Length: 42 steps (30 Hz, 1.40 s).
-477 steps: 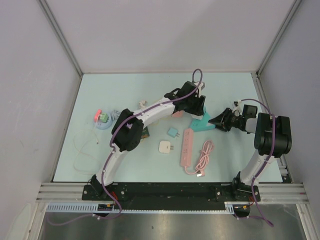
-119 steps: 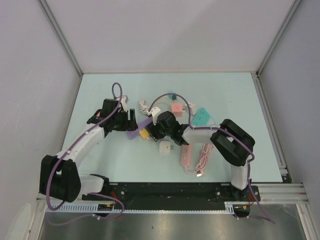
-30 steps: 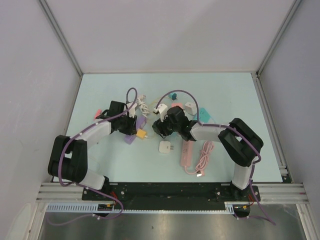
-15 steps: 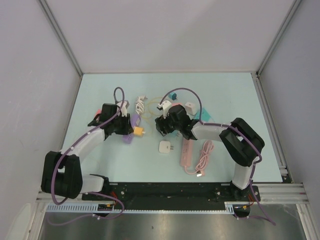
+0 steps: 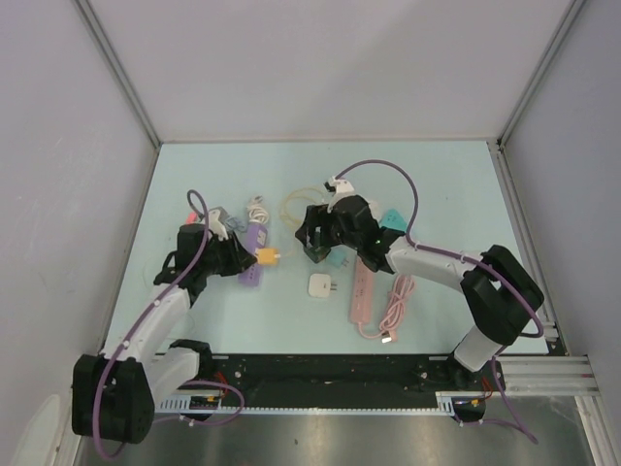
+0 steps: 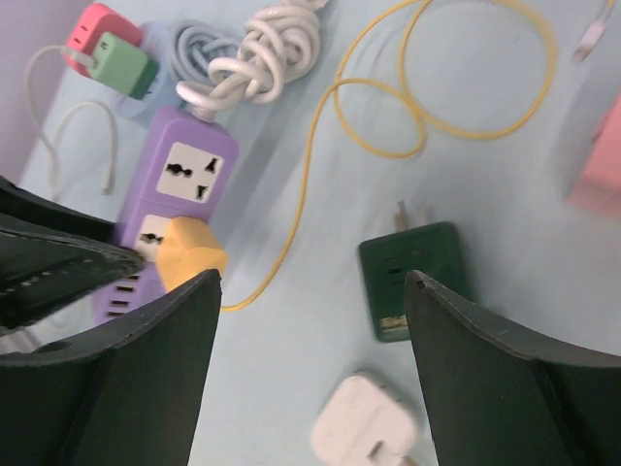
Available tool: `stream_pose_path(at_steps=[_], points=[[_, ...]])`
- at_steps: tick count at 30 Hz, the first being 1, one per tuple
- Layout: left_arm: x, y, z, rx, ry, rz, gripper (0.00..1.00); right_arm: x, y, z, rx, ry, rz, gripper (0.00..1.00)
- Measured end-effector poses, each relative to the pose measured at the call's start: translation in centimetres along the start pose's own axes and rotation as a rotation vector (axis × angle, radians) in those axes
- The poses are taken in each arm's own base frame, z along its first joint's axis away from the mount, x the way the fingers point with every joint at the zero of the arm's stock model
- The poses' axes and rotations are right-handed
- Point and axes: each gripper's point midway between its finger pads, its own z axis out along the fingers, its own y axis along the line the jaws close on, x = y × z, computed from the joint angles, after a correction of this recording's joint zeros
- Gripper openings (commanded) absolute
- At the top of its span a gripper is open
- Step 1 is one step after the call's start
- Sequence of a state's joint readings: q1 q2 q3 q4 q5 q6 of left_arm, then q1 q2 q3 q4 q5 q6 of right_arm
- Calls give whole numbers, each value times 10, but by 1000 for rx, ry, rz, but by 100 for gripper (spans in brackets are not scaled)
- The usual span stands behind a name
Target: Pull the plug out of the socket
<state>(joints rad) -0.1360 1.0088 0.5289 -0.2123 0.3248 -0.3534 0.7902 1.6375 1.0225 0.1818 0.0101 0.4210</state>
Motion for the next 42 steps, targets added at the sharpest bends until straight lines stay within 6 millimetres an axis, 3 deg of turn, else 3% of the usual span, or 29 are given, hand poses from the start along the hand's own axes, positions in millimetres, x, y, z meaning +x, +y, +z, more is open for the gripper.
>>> stream_pose_path(at_steps=[7,13,17,24,30,34,42], points=[[6,-2,-8,43,-61,-60,0,24,36,1,-28,60,271,80],[3,-10,-13,82,-97,-74,0,61,69,21,-79,120,426,76],[6,-12,-13,97,-90,-88,0,73,73,34,-102,136,489,70],[9,-16,-10,119,-67,-103,0,61,82,39,-153,91,521,54],[12,-14,-5,117,-46,-125,0,68,81,47,-163,94,541,36],[19,-11,0,110,-10,-140,1,74,79,51,-156,100,537,19],[36,0,11,54,76,-197,0,93,70,59,-125,136,535,11]])
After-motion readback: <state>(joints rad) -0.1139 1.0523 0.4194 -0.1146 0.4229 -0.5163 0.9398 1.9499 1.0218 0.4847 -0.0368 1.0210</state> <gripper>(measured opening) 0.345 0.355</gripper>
